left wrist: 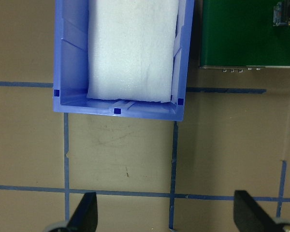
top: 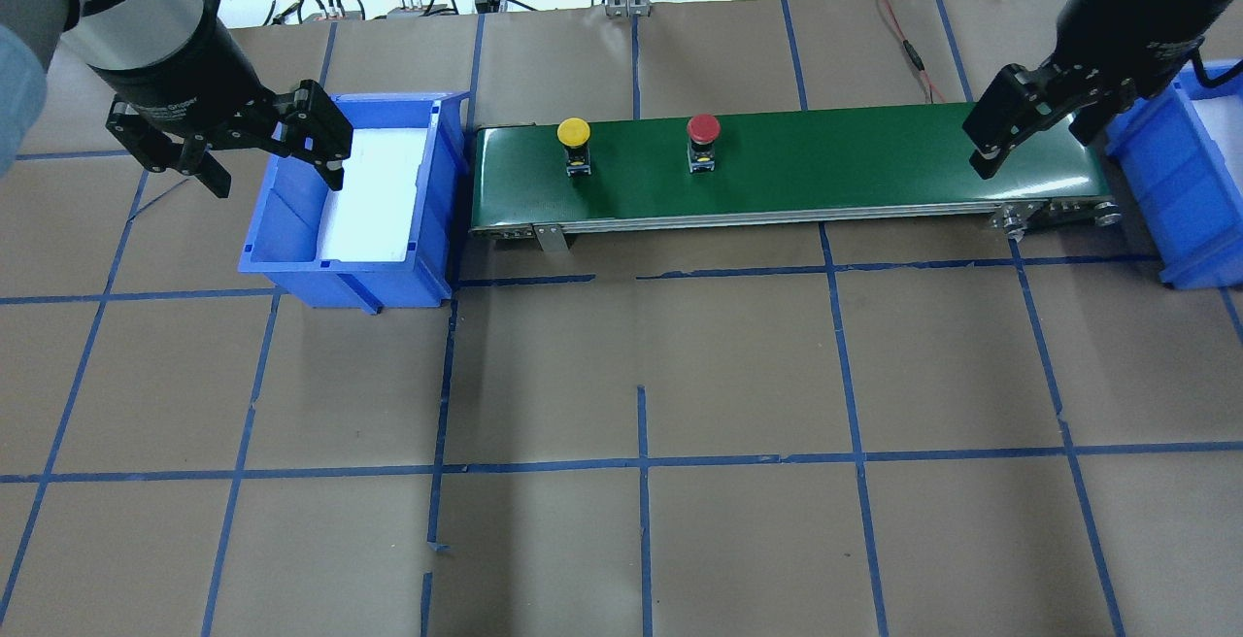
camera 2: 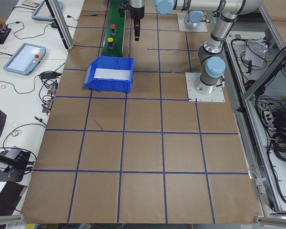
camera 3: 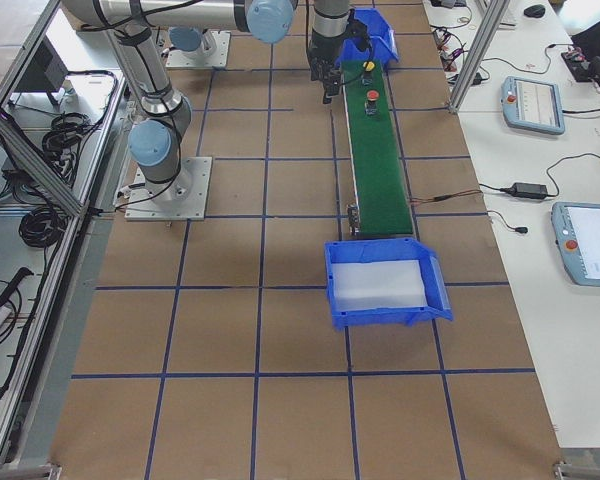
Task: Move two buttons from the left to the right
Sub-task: 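Lower the right gripper over the far end of the green belt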
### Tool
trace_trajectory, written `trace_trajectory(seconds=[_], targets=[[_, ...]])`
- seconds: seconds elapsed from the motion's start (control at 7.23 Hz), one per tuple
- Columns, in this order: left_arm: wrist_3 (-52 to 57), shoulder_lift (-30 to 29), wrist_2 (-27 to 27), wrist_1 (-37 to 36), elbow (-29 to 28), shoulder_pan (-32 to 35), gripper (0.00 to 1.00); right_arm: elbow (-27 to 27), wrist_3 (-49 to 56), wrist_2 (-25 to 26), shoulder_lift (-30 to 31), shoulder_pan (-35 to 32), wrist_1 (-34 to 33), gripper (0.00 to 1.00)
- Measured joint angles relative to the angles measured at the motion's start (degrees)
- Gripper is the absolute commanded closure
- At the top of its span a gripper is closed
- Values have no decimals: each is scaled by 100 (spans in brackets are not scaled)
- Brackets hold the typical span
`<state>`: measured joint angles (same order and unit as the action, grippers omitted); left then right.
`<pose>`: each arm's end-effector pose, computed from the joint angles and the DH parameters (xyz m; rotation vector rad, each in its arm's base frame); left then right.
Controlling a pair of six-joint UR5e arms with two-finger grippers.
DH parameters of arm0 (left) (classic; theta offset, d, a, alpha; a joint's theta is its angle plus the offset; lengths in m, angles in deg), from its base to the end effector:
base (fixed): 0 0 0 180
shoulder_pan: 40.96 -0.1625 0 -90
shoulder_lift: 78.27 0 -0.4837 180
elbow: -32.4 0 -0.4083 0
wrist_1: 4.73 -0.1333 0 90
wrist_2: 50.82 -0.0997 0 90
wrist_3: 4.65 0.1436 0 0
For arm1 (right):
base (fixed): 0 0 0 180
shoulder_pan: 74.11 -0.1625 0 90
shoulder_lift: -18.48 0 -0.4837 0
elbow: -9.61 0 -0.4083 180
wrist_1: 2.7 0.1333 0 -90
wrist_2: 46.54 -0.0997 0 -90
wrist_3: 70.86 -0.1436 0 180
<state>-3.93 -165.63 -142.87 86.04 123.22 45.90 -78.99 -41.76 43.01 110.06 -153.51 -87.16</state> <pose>-0.1012 -0.4944 0.5170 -0.0661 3.1044 -0.0266 0.0424 -0.5040 0.5193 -0.5010 3.0779 0.0614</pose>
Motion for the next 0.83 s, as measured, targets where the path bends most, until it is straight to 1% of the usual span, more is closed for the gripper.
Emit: trace_trajectory(seconds=[0.28,0.42,0.69,0.83], targets=[[5,0,-10,-1,-7,12,0,28,656,-79,-16,352,0,0],[6,4,-13,-4,-10,9,0,30,1203,-204,-33,552,-2,0],[8,8,-41,-6,-12,6,0,39,2616,-313,-130,1079,-28,0],[10,6,-37,-7,-12,7,0,128,3312,-336,-261,1317,-80,0]])
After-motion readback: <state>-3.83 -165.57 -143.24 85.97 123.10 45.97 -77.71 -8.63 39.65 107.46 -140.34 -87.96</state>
